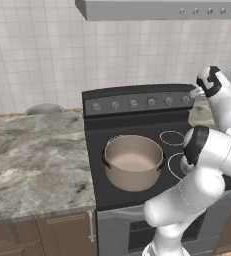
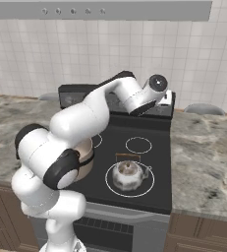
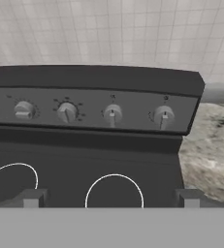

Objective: Pick the kettle from the cabinet and place it on a stove burner. Then pick the pot from the counter and place it on another stove burner. Finally, turn both burners on.

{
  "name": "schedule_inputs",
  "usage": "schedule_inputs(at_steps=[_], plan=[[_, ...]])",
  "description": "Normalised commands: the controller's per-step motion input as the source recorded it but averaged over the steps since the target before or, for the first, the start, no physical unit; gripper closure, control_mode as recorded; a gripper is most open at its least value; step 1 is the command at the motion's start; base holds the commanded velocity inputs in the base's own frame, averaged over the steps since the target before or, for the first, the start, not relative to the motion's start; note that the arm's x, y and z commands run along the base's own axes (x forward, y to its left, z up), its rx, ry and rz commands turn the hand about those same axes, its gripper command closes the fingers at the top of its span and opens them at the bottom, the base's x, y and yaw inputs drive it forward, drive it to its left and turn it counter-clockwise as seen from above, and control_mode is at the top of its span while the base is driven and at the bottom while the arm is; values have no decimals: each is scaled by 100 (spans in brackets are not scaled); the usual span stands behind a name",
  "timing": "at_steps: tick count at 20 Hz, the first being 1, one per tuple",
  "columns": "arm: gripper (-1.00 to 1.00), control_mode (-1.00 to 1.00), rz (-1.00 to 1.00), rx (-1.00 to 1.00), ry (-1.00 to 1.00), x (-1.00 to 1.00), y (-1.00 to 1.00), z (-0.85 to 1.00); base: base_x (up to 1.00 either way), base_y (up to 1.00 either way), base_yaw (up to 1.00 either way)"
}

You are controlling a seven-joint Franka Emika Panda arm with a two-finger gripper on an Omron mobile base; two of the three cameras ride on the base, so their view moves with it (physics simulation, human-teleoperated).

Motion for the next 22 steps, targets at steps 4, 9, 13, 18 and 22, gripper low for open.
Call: schedule_inputs(at_steps=[4,9,13,18,22], plan=[[-100,-100,0,0,1,14,-28,-20,0,0,0],[-100,-100,0,0,1,20,-26,-19,0,0,0],[-100,-100,0,0,2,26,-17,-15,0,0,0],[-100,-100,0,0,0,19,-2,-10,0,0,0],[-100,-100,0,0,2,7,-1,-9,0,0,0]])
